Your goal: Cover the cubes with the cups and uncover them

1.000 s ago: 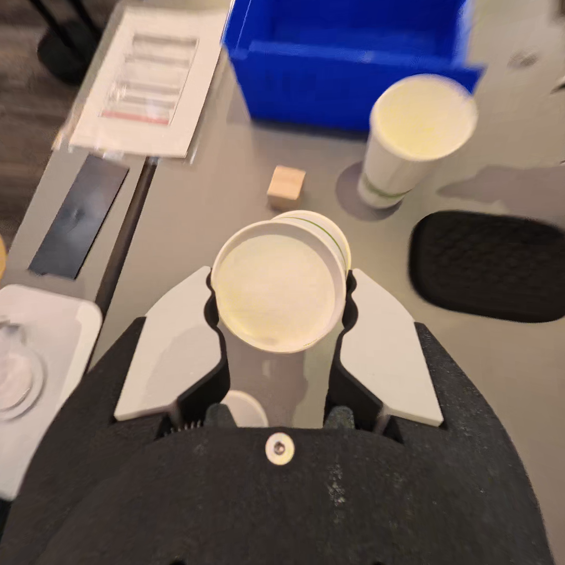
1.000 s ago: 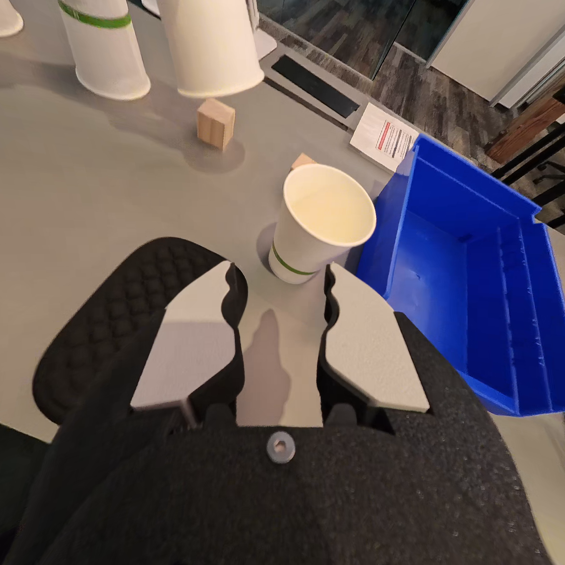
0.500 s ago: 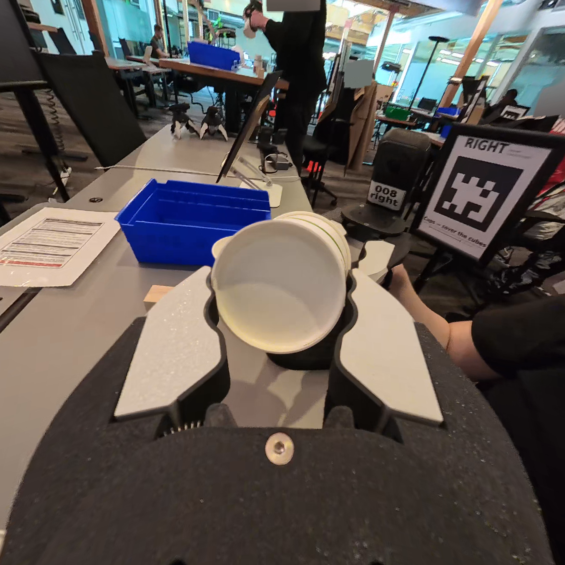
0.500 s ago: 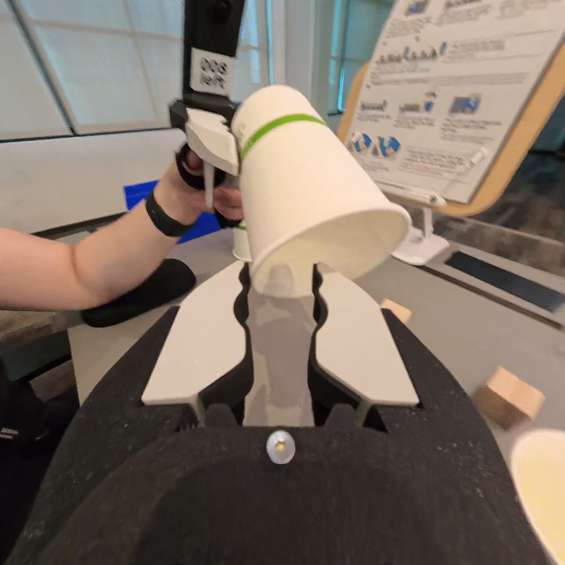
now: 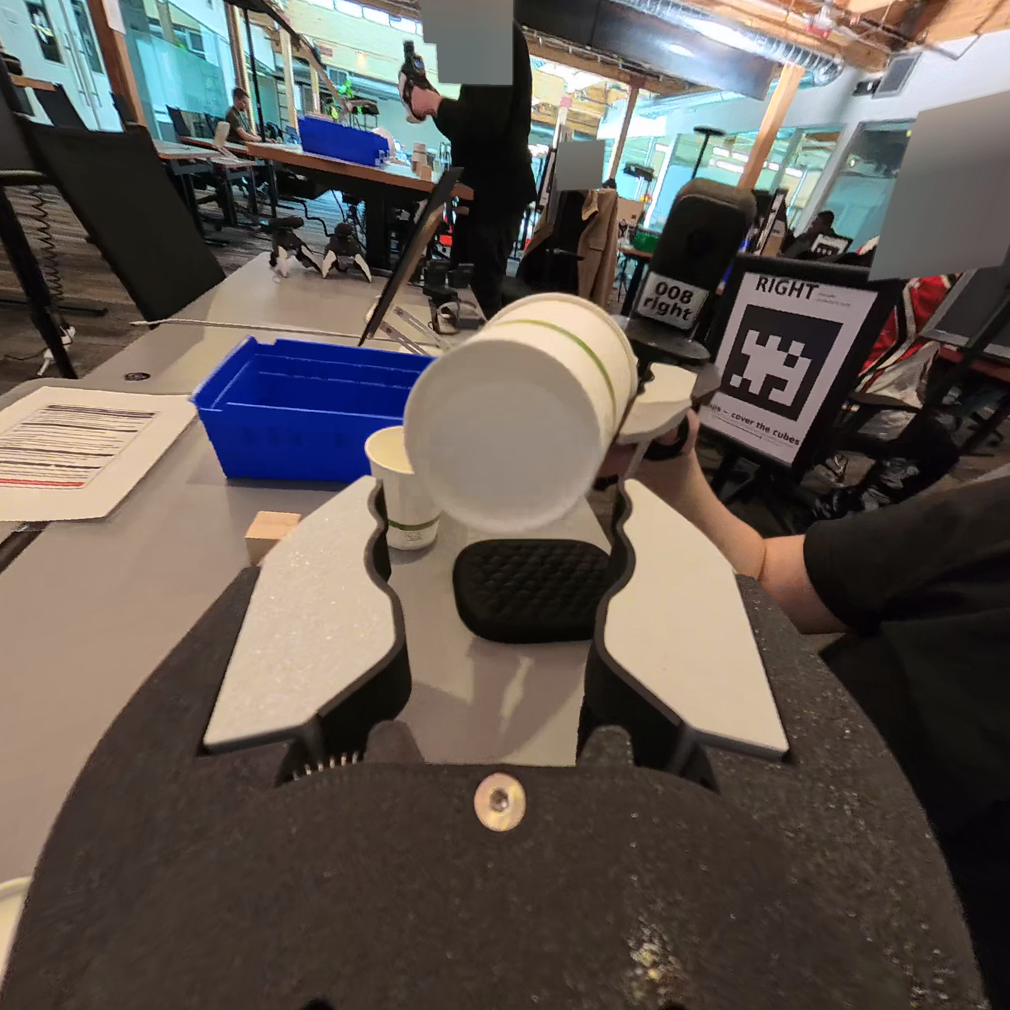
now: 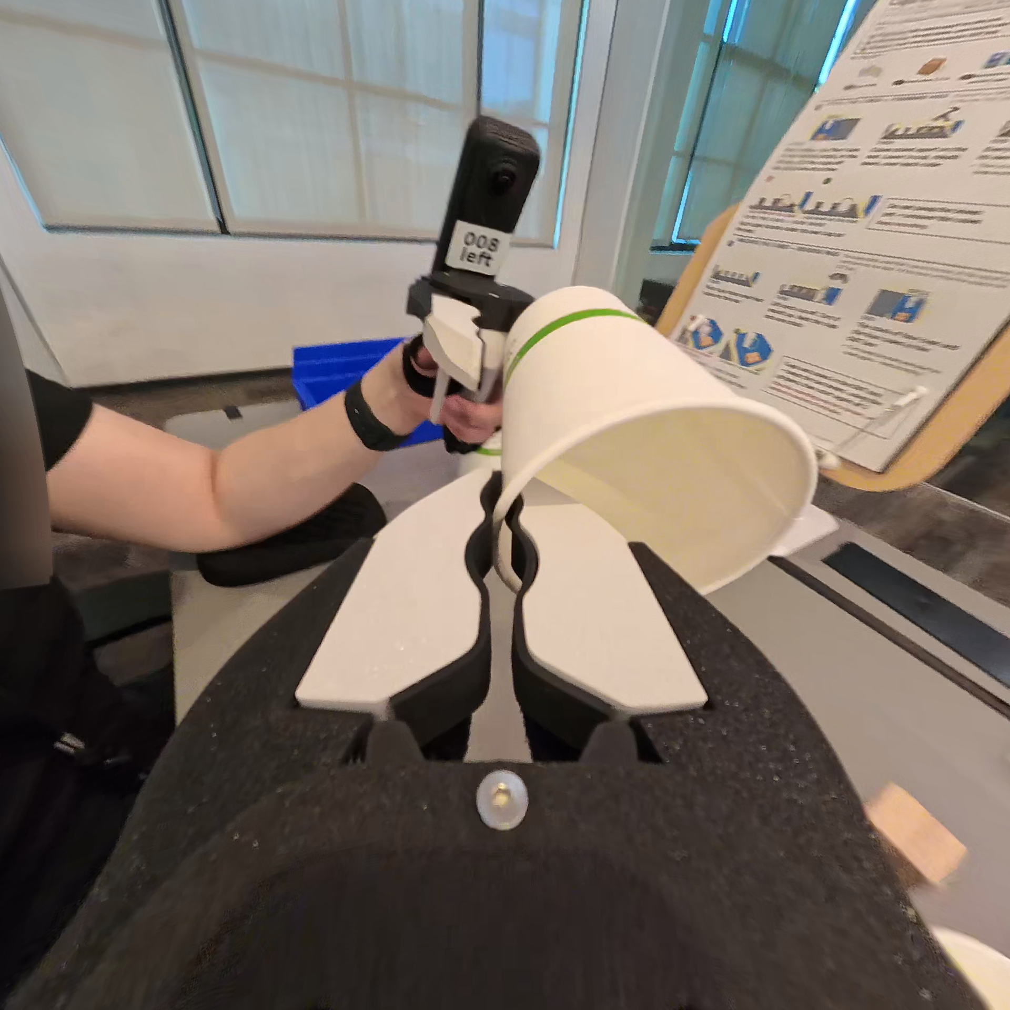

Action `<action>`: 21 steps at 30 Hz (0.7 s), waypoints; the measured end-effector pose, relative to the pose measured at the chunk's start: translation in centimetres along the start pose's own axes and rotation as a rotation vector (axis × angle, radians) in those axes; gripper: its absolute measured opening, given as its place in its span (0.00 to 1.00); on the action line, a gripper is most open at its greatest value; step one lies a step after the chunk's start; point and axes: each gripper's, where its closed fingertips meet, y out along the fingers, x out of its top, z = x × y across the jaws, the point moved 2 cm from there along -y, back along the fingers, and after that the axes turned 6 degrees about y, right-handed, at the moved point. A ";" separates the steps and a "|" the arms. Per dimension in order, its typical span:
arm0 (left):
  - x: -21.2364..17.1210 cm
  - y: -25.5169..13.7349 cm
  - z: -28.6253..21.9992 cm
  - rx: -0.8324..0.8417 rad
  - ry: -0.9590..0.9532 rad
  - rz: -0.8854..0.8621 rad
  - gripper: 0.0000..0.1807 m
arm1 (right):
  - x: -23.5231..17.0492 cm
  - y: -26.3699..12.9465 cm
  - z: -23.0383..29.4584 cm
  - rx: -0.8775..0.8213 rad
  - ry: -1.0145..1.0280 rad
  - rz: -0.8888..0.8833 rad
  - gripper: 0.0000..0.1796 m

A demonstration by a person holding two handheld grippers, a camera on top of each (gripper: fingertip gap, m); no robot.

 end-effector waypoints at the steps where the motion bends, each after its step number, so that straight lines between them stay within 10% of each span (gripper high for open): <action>1: 0.3 -0.6 0.1 -0.002 -0.015 -0.024 0.43 | 0.4 -0.6 -0.5 -0.028 -0.020 0.035 0.00; 10: 0.5 -3.5 2.4 0.118 -0.016 -0.024 0.34 | -0.9 -9.4 -10.5 -0.451 -0.065 0.825 0.00; 21: -1.4 -2.6 3.0 0.267 0.151 0.151 0.37 | -6.5 -11.8 -12.9 -0.427 0.107 1.415 0.00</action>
